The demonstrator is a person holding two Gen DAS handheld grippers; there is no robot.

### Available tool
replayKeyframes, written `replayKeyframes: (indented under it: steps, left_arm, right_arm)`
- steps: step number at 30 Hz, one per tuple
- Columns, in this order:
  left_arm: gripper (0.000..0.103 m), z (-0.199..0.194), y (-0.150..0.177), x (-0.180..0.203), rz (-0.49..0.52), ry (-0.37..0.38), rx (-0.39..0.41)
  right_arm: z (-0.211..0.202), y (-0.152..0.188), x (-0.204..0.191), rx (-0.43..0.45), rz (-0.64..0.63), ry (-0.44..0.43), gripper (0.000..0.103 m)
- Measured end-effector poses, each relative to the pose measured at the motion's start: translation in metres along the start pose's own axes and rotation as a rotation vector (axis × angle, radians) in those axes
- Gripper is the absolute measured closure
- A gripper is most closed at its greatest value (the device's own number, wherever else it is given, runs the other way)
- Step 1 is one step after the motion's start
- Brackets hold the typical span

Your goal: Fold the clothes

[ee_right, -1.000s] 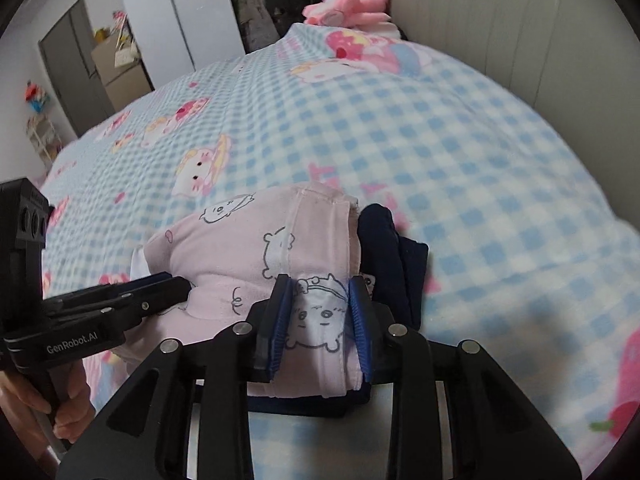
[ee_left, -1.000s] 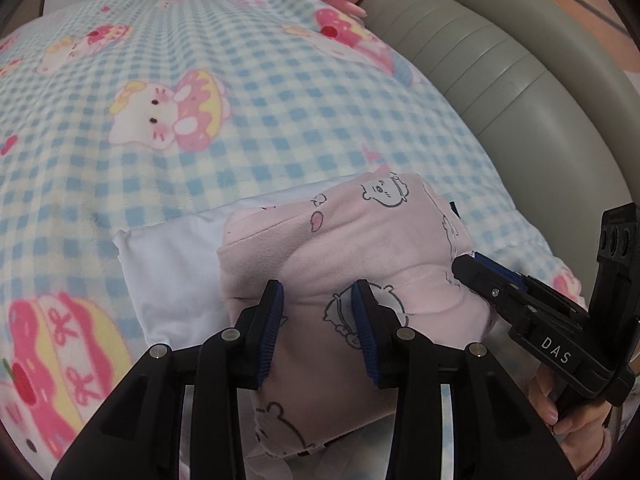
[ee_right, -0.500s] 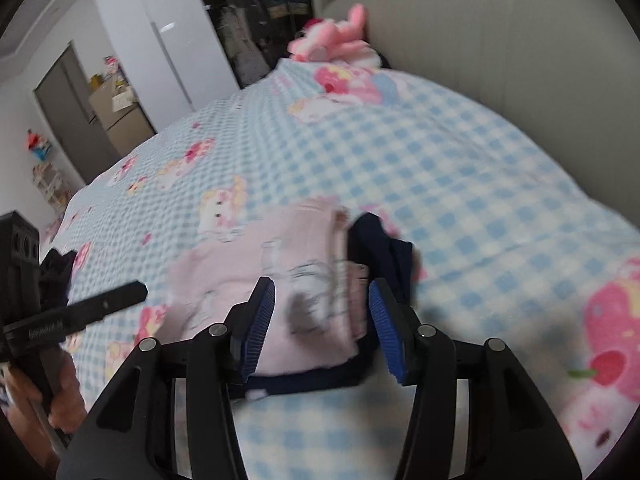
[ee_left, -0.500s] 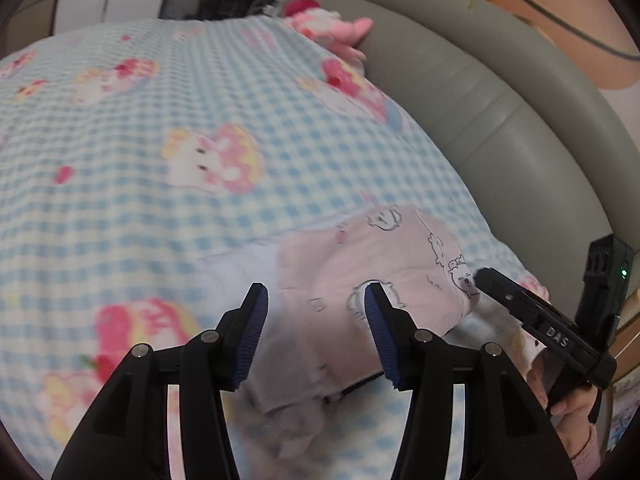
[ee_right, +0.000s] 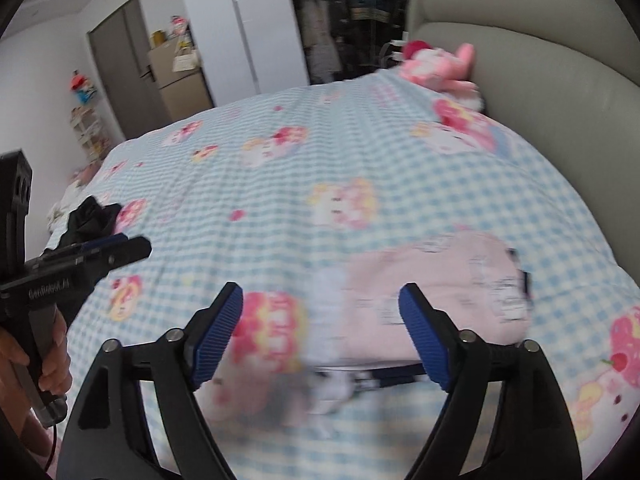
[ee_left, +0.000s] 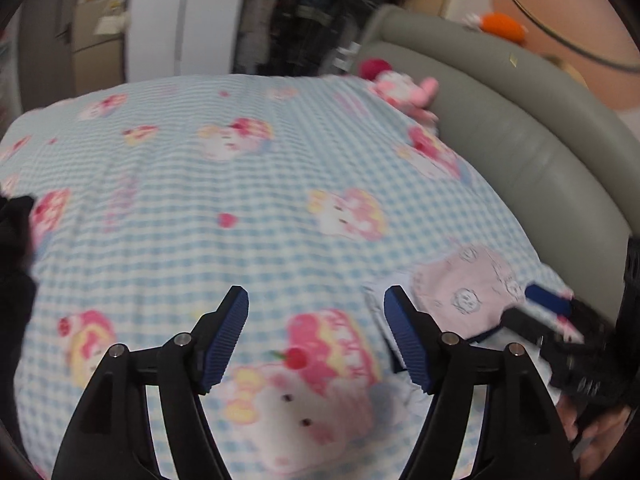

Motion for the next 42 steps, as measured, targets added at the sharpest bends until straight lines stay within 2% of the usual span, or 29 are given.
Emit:
replayKeyframes:
  steps: [6,8,14,18,23,31,37,42]
  left_arm:
    - [0.024,-0.058,0.003,-0.042,0.004,-0.09,0.037]
    - [0.022,-0.074,0.007,-0.05,0.024,-0.119,0.042]
    - [0.02,-0.123,0.027,-0.066,0.053,-0.173,0.057]
    - [0.019,-0.155,0.051,-0.063,0.072,-0.217,0.064]
    - [0.015,-0.202,0.085,-0.058,0.066,-0.26,0.109]
    - [0.015,-0.276,0.164,-0.048,-0.056,-0.323,0.172]
    - [0.015,-0.301,0.212,-0.029,-0.049,-0.371,0.16]
    - [0.015,-0.305,0.241,-0.009,-0.025,-0.347,0.149]
  right_arm:
    - [-0.023,0.0,-0.077,0.012,-0.049,-0.022,0.014]
    - [-0.034,0.0,-0.098,0.023,-0.055,-0.03,0.009]
    - [-0.067,0.011,-0.147,0.038,-0.055,-0.046,0.006]
    - [-0.095,0.031,-0.169,0.04,-0.044,-0.049,0.004]
    - [-0.133,0.068,-0.188,0.045,-0.049,-0.039,0.001]
    - [-0.188,0.135,-0.205,0.026,-0.097,-0.029,0.001]
    - [-0.228,0.163,-0.19,0.057,-0.045,0.036,0.001]
    - [-0.233,0.195,-0.189,0.019,-0.086,0.05,0.001]
Point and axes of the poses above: each gripper's, at about its wrist camera, not at the fingertips, and z roughly the way its jaws point, x to its right, y to its underside, the point moved 3 cm from there along z, roughly the way its jaws point, and after that the axes turned 15 degrees about y, right-handed, at the moved point
